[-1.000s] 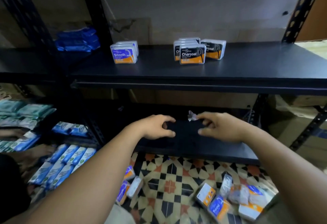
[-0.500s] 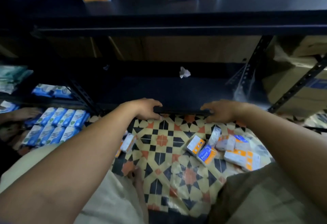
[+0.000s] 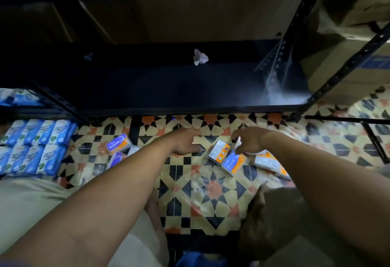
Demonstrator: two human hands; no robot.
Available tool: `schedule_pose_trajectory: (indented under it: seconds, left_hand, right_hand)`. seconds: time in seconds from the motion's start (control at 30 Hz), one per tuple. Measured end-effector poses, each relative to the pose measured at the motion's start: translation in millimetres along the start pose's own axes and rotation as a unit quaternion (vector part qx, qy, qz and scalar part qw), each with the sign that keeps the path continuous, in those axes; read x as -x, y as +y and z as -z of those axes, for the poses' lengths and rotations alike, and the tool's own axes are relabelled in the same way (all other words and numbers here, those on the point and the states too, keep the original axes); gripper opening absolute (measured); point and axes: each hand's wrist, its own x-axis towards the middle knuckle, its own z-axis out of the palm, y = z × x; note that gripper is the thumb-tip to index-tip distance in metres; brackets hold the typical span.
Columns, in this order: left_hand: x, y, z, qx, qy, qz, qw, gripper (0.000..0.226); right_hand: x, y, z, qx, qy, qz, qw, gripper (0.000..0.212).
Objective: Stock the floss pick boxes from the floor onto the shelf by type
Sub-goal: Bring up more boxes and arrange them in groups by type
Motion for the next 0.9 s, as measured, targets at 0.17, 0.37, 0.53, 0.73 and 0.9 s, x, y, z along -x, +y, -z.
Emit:
schedule_pose_trajectory:
  seconds: [0.17, 0.37, 0.53, 0.73, 0.9]
  left_hand:
    - [-28.3, 5.4, -29.5, 0.014, -0.003, -0.019, 1.0, 0.059]
    - [-59.8, 4.8, -51.2, -0.001, -0.004, -0.042, 0.999, 0.06]
    - [-82.7, 7.7, -70.8, -0.055, 0.011, -0.073, 0.996, 0.078]
    - [-96.3, 11.6, -93.0, -0.189, 0.034, -0.116, 0.975, 0.086]
    - [-98.1, 6.7, -104.3, -0.213, 0.043, -0.103, 0.971, 0.085]
  right_hand:
    - [-17.5, 12.0, -25.9, -0.041, -0.009, -0.035, 0.999, 0.057]
    - [-38.9, 23.0, -57.6, -0.081, -0.003, -0.081, 0.993, 0.06]
    - [-51.0, 22.6, -85.3, -0.136, 0.017, -0.106, 0.985, 0.064]
    - [-60.3, 21.9, -106.4, -0.165, 0.055, -0.098, 0.98, 0.095]
    - [-66.3, 23.3, -109.8, -0.171, 0.041, -0.08, 0.981, 0.1]
